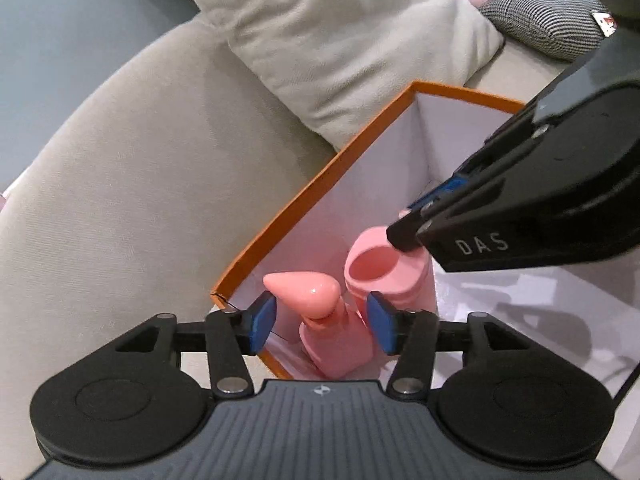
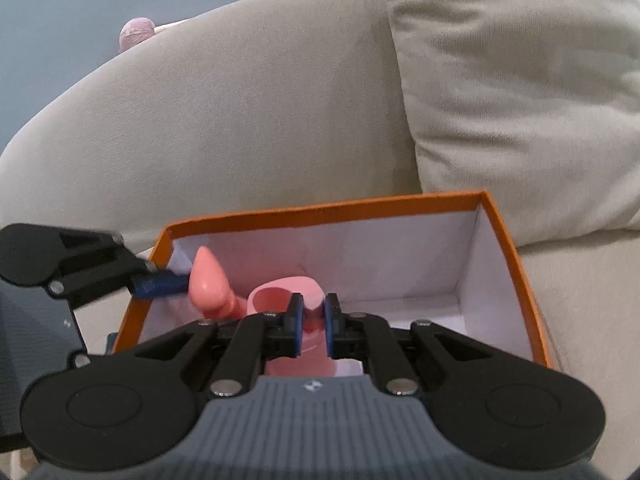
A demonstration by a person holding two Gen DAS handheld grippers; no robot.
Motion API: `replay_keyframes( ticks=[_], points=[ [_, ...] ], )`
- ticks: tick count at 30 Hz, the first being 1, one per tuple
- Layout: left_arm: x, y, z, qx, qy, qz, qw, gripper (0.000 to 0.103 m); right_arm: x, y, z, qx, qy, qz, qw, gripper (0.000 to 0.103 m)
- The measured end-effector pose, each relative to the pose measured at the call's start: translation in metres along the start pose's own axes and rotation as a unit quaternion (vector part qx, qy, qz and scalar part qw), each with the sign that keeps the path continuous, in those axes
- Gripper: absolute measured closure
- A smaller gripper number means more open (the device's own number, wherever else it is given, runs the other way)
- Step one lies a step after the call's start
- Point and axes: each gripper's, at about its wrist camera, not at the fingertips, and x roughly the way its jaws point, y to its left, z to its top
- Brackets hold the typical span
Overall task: Organize rigid objects
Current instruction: 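Carry both pink bottles into the orange shoebox and open both tools, then withdraw both tools from the shoebox back toward the pile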
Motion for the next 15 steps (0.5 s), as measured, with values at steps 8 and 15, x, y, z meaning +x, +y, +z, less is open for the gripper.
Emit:
replay_keyframes(
  ticks=[8, 15],
  points=[
    [-0.040, 0.012, -0.006, -0.037, -0.034, -0.008, 0.9987, 0.032, -0.012, 0.000, -0.001, -0.023, 0.009, 0.035, 0.999, 0.077],
    [-0.072, 0.035, -0.024, -0.181, -0.048, -0.024, 0.9820, 0.030, -0.010, 0.010, -0.013, -0.122, 0.057, 0.014, 0.991, 0.050]
  ],
)
